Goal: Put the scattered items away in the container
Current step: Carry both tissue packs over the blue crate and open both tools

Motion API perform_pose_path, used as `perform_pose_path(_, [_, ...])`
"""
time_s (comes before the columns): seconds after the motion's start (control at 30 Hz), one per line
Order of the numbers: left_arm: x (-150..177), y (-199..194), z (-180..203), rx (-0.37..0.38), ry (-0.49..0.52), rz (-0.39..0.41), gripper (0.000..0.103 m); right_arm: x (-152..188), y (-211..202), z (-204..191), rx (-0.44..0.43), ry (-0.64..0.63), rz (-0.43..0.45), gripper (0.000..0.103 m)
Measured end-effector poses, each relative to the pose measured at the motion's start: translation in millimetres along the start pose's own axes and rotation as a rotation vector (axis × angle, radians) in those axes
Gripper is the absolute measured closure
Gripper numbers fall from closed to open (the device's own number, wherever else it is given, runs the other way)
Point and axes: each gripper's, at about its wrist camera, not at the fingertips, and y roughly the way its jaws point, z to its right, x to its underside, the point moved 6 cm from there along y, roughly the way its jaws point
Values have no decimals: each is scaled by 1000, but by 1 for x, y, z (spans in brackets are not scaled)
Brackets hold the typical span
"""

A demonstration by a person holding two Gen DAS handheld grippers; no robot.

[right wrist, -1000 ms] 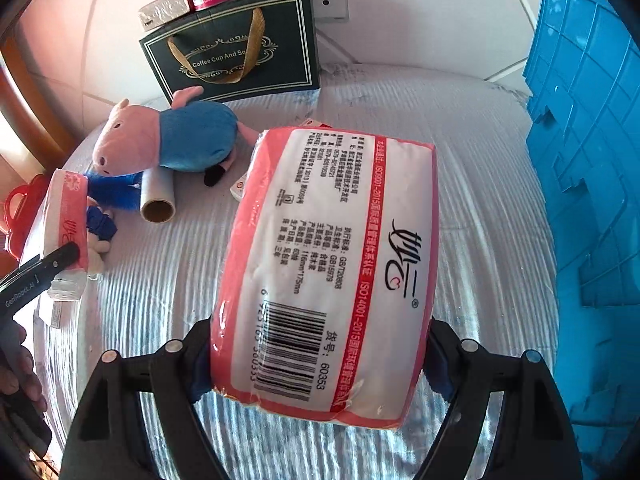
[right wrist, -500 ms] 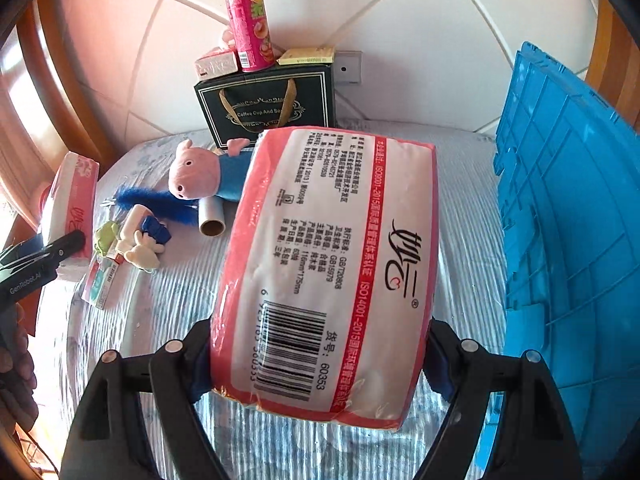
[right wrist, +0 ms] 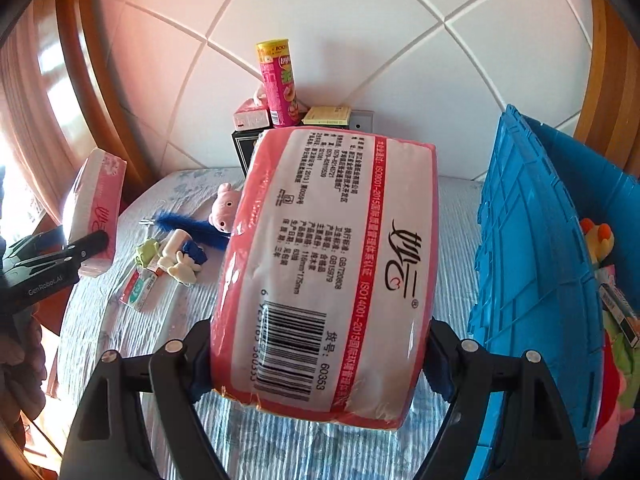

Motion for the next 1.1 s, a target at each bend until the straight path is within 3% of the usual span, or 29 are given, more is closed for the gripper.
perform_pose_path(0.23, [-17, -28, 18, 5, 17, 46, 23, -9, -35, 13, -27, -13, 58, 22])
perform_pose_path(0.5, [-34, -48, 65, 26, 58, 87, 23, -14, -72, 36, -48, -11, 117, 22])
perform_pose_path(0.8, [-58, -62, 135, 76, 128, 122, 23, -27, -116, 86, -41, 25, 184, 22])
perform_pose_path(1.1, [-76, -70, 231, 145, 213, 153, 23, -27, -145, 156, 18, 93, 209, 22])
